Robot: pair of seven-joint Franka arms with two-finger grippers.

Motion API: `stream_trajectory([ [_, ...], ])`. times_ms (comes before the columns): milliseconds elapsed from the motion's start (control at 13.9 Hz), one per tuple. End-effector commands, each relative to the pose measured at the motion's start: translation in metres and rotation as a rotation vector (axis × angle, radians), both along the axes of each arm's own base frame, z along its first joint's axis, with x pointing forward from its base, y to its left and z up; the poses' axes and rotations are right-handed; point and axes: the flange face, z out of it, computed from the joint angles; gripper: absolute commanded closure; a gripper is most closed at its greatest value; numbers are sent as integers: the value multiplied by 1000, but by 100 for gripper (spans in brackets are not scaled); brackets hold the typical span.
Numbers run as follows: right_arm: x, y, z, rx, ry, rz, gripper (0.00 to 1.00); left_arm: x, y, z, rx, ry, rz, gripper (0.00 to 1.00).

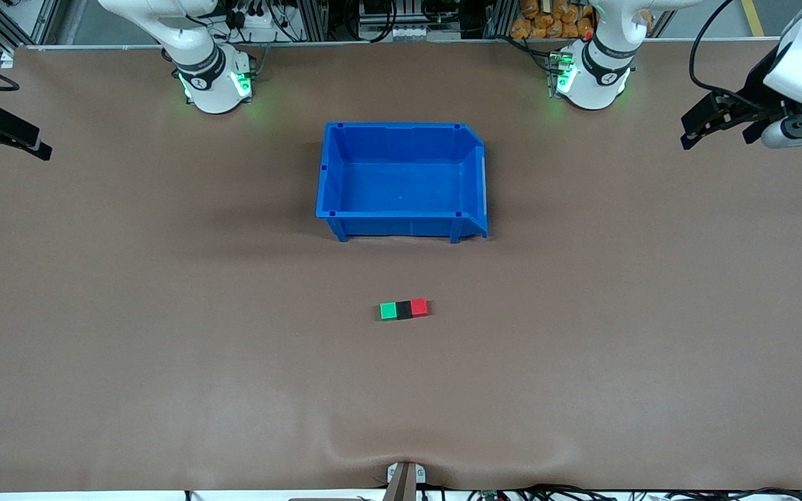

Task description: Attach green and red cubes to black cube

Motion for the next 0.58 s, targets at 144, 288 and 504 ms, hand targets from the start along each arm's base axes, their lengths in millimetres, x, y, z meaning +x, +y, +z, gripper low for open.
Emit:
stream_trajectory([
  [144,1,-1,-1,-11,13,-8,0,-4,7,11,25,18,-95,0],
  [288,1,-1,-1,-11,13,-8,0,-2,9,7,25,29,-111,0],
  [504,1,-1,-1,-11,13,-8,0,4,19,-4,25,64,-89,0],
])
